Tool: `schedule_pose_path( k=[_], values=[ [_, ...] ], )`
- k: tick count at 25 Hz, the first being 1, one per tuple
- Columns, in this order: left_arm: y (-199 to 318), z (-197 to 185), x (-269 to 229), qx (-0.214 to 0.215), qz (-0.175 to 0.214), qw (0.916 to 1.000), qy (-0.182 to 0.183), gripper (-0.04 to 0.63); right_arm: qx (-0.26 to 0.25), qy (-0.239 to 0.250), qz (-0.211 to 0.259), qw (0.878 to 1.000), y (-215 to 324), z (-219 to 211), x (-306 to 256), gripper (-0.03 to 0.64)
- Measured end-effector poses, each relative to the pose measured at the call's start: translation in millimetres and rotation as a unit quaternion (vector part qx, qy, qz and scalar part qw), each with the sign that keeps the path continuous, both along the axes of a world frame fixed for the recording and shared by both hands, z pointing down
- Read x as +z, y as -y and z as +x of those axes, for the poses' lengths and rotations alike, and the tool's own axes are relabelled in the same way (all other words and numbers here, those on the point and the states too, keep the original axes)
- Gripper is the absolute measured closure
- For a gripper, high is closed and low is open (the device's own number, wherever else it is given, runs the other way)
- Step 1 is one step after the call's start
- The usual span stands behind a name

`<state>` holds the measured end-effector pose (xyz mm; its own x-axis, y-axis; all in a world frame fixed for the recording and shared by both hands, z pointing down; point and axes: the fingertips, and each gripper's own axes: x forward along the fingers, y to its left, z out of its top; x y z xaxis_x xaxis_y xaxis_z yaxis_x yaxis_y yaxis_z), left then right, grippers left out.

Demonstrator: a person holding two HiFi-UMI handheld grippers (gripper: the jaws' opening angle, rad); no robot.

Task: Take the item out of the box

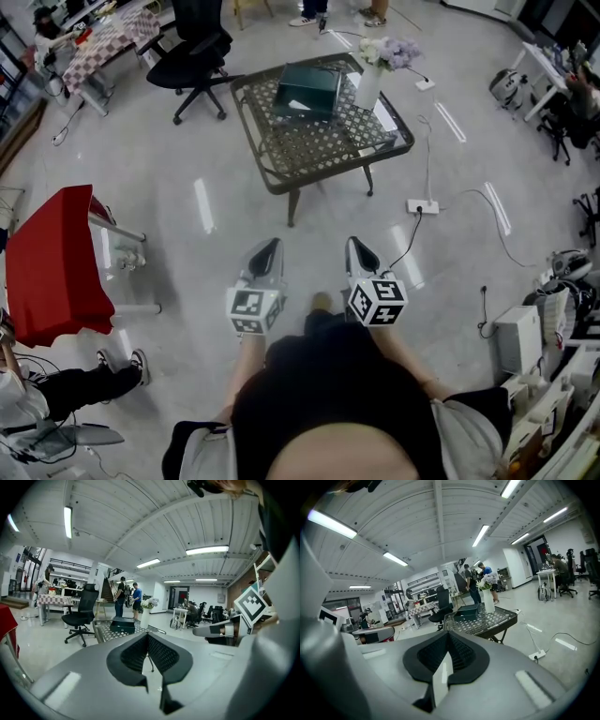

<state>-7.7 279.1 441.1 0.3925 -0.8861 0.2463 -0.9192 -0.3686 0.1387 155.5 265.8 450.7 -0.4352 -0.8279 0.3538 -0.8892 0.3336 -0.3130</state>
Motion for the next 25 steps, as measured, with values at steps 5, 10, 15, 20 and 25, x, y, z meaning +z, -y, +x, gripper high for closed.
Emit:
schedule_pose_path(
  k=[5,10,15,20,25],
  values=[
    [20,8,0,0.006,0.004,1.0,0.0,0.586,0.005,0.002,0.001,1.0,17,7,1,0.617],
    [40,20,1,0.014,0.005,0.9999,-0.006,0.586,0.013,0.003,0.001,1.0,30,17,4,0.617],
    [54,23,4,0.012,0.01,0.9999,-0.004,0.586,0.017,0.005,-0.002,1.0,43,25,9,0.617],
    [57,20,8,0.005,0.005,1.0,-0.006,0.586,0.015,0.01,0.002,1.0,50,23,8,0.617],
    [62,20,10,0.005,0.01,0.9999,-0.005,0.586,0.013,0.01,0.001,1.0,52,22,11,0.617]
  ],
)
